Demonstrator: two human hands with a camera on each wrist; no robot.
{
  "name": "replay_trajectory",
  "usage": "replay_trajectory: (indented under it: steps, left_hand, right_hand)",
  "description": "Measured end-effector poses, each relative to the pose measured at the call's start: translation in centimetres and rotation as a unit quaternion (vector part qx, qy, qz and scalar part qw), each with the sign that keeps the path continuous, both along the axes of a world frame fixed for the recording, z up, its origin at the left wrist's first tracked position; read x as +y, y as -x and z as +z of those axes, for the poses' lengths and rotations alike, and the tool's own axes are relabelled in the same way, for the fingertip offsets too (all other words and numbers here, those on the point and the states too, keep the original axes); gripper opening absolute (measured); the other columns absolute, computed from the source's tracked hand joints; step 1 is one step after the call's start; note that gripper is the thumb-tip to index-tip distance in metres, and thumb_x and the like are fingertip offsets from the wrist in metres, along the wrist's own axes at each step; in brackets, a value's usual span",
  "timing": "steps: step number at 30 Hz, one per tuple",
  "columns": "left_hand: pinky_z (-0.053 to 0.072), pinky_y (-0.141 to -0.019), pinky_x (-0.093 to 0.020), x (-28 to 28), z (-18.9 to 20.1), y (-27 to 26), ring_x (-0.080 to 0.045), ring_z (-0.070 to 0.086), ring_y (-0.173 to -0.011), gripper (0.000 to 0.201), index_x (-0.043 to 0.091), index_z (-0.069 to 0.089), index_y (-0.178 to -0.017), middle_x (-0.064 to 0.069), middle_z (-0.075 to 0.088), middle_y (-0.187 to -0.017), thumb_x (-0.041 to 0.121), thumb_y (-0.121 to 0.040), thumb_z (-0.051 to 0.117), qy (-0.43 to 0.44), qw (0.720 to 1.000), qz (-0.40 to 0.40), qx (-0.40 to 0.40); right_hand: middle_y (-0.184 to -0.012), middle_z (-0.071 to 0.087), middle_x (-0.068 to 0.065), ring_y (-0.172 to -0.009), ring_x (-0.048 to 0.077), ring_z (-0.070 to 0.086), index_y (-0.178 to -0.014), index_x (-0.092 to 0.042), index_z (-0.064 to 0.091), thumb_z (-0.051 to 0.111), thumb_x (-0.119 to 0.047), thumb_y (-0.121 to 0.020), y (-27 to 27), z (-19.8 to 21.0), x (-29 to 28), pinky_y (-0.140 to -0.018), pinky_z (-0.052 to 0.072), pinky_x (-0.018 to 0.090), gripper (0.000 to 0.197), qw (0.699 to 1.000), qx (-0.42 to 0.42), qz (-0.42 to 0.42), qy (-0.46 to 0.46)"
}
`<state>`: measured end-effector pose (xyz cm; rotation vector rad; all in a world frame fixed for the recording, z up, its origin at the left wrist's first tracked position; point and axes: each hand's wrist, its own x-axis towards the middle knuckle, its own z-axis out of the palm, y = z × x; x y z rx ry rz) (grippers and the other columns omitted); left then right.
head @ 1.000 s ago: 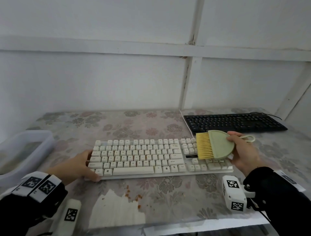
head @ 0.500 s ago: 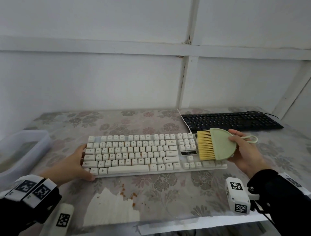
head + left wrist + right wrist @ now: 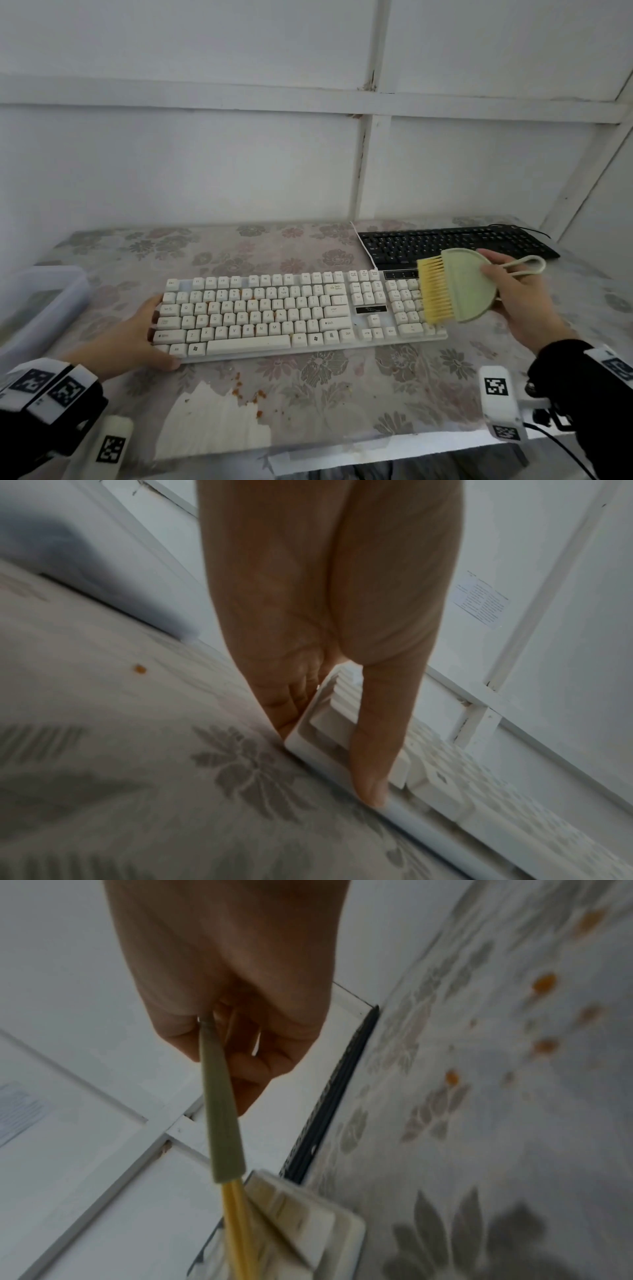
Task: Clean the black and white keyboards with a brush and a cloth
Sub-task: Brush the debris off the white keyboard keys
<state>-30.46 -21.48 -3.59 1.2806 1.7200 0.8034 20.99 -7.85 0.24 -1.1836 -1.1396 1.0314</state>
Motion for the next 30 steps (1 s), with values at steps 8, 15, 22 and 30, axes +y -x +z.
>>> replay_trajectory:
  steps: [8, 15, 22, 30]
  left_hand:
    - [0.043, -0.103, -0.051, 0.1, -0.6, 0.9, -0.021, 0.058, -0.115, 0.144, 0.027, 0.022, -0.145, 0.002, 0.058, -0.128, 0.027, -0.022, 0.095, 0.001, 1.0, 0.001, 0.014]
    - [0.049, -0.091, -0.037, 0.0, -0.1, -0.1, -0.016, 0.06, -0.109, 0.136, 0.026, 0.024, -0.14, 0.003, 0.059, -0.121, 0.018, -0.022, 0.091, -0.004, 1.0, -0.003, -0.012]
    - [0.047, -0.098, -0.048, 0.0, 0.0, -0.2, -0.021, 0.061, -0.11, 0.136, 0.022, 0.023, -0.145, -0.002, 0.06, -0.123, 0.017, -0.026, 0.089, -0.004, 1.0, 0.004, -0.005]
    - [0.05, -0.085, -0.032, 0.0, 0.1, -0.6, -0.013, 0.06, -0.103, 0.139, 0.021, 0.022, -0.145, 0.003, 0.059, -0.115, 0.019, -0.021, 0.085, -0.015, 1.0, 0.004, -0.002]
  right_hand:
    - [-0.086, 0.07, -0.009, -0.078, 0.012, 0.062, -0.097, -0.029, 0.068, 0.069, -0.047, -0.069, -2.2, 2.3, 0.4, -0.048, 0.054, 0.023, 0.033, 1.0, -0.016, 0.004, -0.014]
    - [-0.107, 0.068, 0.001, -0.088, 0.019, 0.063, -0.118, -0.027, 0.065, 0.074, -0.067, -0.051, -1.5, 2.0, 0.6, -0.053, 0.055, 0.025, 0.079, 0.998, -0.055, 0.038, -0.009]
    - [-0.111, 0.068, 0.001, -0.098, 0.025, 0.063, -0.122, -0.027, 0.062, 0.076, -0.06, -0.056, -1.7, 1.4, 0.6, -0.055, 0.055, 0.027, 0.075, 0.996, -0.061, 0.07, 0.004]
    - [-0.101, 0.064, 0.011, -0.075, 0.021, 0.062, -0.105, -0.028, 0.065, 0.052, -0.003, -0.092, -2.7, 0.9, 0.0, -0.046, 0.053, 0.03, 0.031, 0.987, -0.126, 0.099, 0.025]
